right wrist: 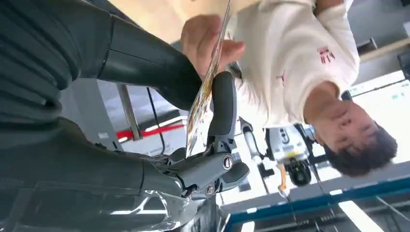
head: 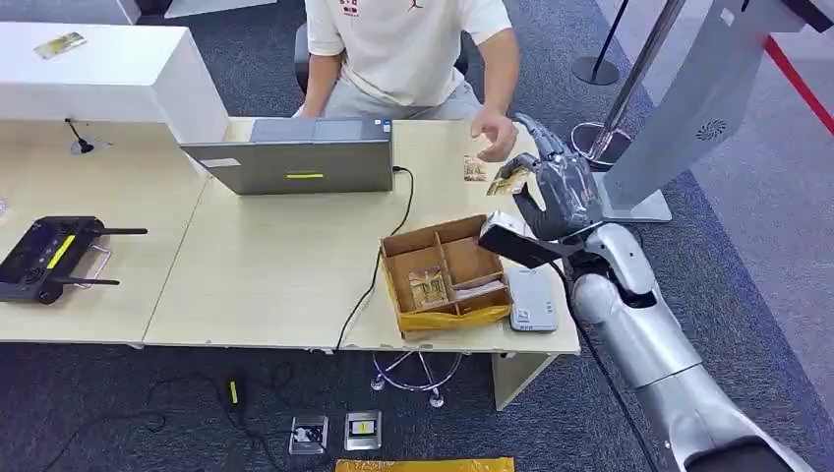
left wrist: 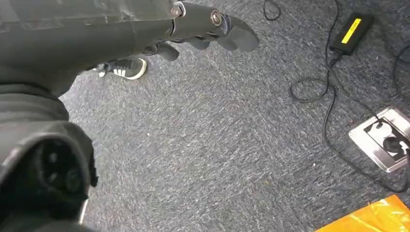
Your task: Pass the card to the sensor for recognition and then transmit it.
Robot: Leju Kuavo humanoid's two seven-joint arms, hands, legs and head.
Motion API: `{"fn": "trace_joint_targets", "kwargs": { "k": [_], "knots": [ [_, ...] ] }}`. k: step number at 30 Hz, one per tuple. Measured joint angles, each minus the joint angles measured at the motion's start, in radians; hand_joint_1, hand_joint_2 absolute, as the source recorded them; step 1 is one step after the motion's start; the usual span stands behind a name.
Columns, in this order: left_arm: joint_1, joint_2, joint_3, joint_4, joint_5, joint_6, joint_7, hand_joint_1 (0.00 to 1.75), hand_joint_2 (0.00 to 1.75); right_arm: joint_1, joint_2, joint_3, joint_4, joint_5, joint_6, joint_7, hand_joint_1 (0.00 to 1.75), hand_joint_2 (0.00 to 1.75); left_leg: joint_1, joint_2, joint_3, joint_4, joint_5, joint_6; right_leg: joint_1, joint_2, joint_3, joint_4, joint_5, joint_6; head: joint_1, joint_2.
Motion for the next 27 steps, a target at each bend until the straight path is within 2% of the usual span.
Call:
{"fn": "trace_joint_targets", "kwargs": {
  "k": [7, 12, 19, 26, 27],
  "knots": [
    [-0.013, -0.002, -0.001, 0.0, -0.002, -0.008, 0.0, 0.0, 0.0, -0.053, 0.033, -0.003, 0.02, 0.013, -0.016, -0.037, 1.75, 1.75, 0.0, 0.0, -0.001, 0.0, 0.0, 0.0, 0.0, 0.0, 0.0, 0.0, 0.0, 0.0, 0.0, 0.0],
    [-0.021, -0.003, -0.013, 0.0, -0.021, -0.023, 0.001, 0.0, 0.0, -0.102, 0.066, 0.0, 0.084, 0.029, -0.005, -0.061, 1.75, 1.75, 0.0, -0.001, -0.001, 0.0, 0.0, 0.0, 0.0, -0.001, 0.0, 0.0, 0.0, 0.0, 0.0, 0.0],
    [-0.044, -0.008, -0.033, -0.001, -0.038, -0.042, 0.022, 0.0, 0.0, -0.213, 0.117, 0.014, 0.322, 0.073, -0.096, -0.118, 1.75, 1.75, 0.0, -0.001, -0.001, 0.0, 0.0, 0.0, 0.0, -0.001, 0.0, 0.0, 0.0, 0.0, 0.0, 0.0],
    [-0.05, -0.014, -0.045, -0.001, -0.042, -0.043, 0.03, 0.0, 0.0, -0.285, 0.17, 0.025, 0.521, 0.092, -0.13, -0.088, 1.75, 1.75, 0.0, 0.0, -0.001, 0.0, 0.0, 0.0, 0.0, -0.001, 0.0, 0.0, 0.0, 0.0, 0.0, 0.0],
    [-0.052, -0.014, -0.046, -0.001, -0.044, -0.046, 0.032, 0.0, 0.0, -0.291, 0.174, 0.026, 0.543, 0.095, -0.134, -0.084, 1.69, 1.75, 0.0, 0.0, -0.001, 0.0, 0.0, 0.0, 0.0, -0.001, 0.0, 0.0, 0.0, 0.0, 0.0, 0.0]
  ]
}}
